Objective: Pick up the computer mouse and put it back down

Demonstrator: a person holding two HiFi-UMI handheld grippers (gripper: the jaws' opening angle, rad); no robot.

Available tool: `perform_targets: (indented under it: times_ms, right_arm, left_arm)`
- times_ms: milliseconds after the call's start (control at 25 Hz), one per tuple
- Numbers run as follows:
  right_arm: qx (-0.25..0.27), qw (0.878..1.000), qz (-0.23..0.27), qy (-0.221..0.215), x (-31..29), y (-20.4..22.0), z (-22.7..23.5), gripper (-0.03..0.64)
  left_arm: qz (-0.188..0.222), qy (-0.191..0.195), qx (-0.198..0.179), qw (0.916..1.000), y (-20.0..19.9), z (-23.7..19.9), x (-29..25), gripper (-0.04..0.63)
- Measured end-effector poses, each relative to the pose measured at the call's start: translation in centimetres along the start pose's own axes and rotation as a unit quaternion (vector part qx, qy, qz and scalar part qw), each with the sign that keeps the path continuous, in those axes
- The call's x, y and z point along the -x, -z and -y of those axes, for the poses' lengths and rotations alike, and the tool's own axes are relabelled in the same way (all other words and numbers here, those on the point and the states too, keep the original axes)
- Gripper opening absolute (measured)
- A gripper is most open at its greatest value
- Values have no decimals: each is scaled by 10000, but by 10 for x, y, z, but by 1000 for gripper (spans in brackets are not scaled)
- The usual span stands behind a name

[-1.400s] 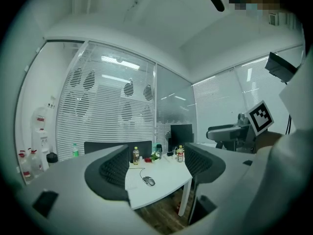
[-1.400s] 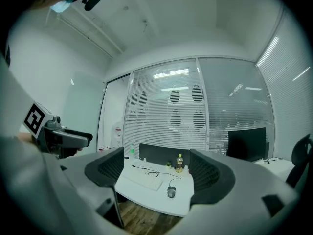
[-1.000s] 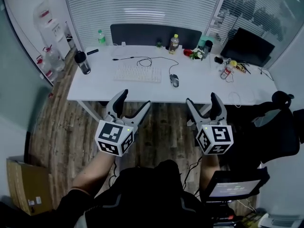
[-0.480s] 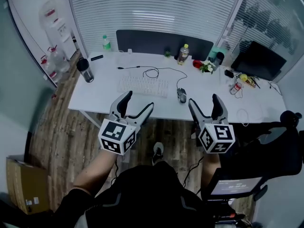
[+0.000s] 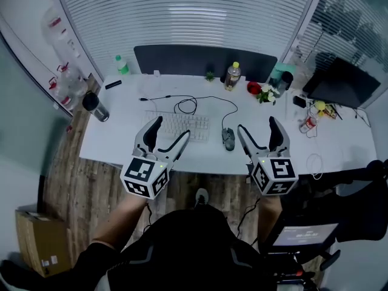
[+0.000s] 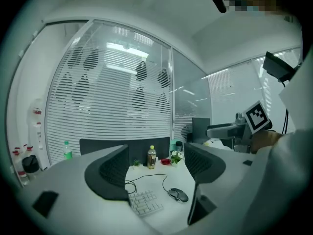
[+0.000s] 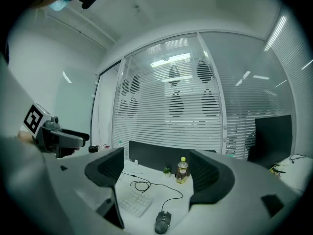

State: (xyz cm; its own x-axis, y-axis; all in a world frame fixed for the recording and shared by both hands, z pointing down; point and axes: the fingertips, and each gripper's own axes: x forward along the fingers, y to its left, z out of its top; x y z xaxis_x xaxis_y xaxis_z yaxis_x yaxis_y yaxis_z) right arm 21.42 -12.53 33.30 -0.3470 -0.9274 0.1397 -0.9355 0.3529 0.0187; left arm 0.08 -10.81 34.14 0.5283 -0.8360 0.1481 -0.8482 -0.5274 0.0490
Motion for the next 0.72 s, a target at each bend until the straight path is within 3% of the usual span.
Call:
perform_targets:
  times_ms: [360,720]
  right_arm:
    - [-136,9995,-99,-281,-57,6,35,402]
    - [-259,9984,-353,-370,-90,29,53,402]
  left_arm:
    - [-215,-57,12,9998,-4,-10,-74,353]
    - [-358,-95,83,9993,6,-19,-114,353]
